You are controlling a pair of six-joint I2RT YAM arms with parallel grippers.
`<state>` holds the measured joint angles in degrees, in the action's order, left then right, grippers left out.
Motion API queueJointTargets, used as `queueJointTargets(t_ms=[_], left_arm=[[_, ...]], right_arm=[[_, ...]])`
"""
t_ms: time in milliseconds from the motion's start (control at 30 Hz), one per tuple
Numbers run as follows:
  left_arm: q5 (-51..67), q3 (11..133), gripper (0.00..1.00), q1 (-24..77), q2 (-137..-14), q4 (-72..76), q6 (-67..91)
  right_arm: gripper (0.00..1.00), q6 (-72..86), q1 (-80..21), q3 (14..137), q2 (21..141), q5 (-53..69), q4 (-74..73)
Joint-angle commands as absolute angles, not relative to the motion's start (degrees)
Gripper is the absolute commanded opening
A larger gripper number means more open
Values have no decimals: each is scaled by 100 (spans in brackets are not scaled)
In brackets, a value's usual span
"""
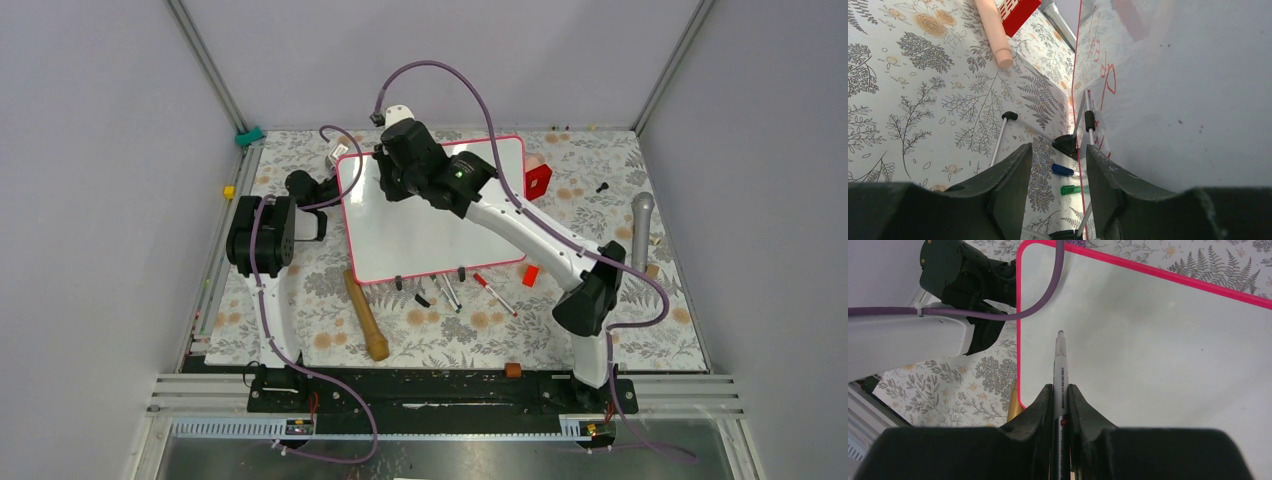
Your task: Write a sentence on the whiteboard
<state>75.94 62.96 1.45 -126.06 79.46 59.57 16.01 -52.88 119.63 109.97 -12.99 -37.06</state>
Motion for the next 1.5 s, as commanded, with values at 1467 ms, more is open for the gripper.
queueJointTargets(t_ms=[1467], left_arm=[[7745, 6356, 45, 152, -12425, 8383, 5942]], right_arm=[[0, 1524, -5326, 14358, 12818, -1756, -4132]])
